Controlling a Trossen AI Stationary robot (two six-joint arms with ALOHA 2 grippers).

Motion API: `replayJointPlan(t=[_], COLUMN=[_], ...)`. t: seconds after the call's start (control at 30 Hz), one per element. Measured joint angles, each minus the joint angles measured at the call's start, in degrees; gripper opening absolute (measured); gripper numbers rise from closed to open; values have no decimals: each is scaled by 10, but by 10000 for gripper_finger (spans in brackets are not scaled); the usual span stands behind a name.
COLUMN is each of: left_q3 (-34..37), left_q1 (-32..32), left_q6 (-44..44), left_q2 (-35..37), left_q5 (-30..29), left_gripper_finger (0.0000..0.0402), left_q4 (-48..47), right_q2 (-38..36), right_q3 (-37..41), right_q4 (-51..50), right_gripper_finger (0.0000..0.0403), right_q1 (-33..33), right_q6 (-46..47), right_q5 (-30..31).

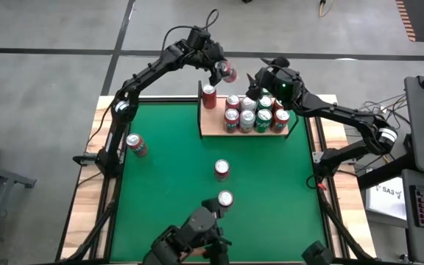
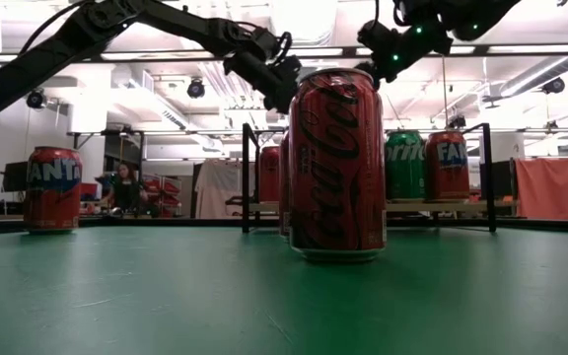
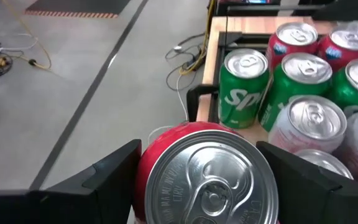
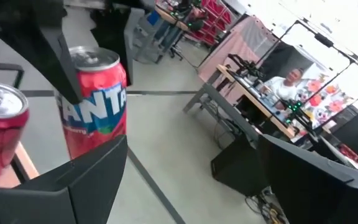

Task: Place canned beverage on shelf
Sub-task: Put the red soda can on the shelf aligned with the other red soda can

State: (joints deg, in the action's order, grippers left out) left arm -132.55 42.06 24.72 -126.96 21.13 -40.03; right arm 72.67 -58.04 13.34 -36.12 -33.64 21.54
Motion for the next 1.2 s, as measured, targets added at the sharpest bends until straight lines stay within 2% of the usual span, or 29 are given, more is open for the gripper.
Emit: replayJointPlan(t=[0.53, 1.2], left_q3=[2, 37], left_q1=[-2, -11], left_q6=[8, 1], left_q2=[-3, -5], left_q5=[4, 4], left_gripper_finger=[279, 280], left_q4=[-26, -21], right_q2=[-3, -3], right_q3=[0, 0], right_q4=[-71, -73], right_gripper_finger=[347, 345], right_q1=[17, 26], right_q6=[56, 118], right_q5=[2, 1])
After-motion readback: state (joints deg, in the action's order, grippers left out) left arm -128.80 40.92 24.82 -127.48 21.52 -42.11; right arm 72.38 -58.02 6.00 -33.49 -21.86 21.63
